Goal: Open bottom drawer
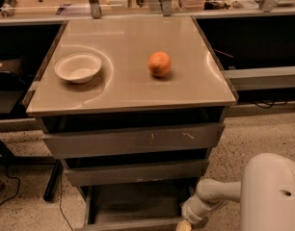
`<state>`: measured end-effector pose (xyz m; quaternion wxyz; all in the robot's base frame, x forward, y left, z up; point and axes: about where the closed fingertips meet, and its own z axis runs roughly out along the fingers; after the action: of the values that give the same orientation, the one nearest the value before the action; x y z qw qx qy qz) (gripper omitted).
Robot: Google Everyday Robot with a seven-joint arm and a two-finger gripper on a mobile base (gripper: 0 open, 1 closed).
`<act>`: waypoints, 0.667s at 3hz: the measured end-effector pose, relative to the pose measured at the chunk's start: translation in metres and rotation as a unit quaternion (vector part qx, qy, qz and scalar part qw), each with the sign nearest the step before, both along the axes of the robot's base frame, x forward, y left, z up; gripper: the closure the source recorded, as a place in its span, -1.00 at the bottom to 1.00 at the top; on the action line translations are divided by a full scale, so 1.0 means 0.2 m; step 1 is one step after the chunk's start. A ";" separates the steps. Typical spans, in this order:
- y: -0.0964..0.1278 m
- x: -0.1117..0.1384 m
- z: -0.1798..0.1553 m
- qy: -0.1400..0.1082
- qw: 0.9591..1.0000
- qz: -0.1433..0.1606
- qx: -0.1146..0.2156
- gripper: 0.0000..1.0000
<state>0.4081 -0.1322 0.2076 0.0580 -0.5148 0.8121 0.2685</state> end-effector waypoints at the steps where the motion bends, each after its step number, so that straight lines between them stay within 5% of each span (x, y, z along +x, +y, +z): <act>1: 0.00 0.00 0.00 0.001 1.000 0.001 0.000 -1.00; 2: 0.00 -0.08 -0.09 0.031 0.999 0.009 -0.006 -1.00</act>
Offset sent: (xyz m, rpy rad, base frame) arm -0.0339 -0.0023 -0.0426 -0.0326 0.1423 0.0377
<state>0.3923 -0.1319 0.1891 0.0276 -0.5136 0.8106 0.2800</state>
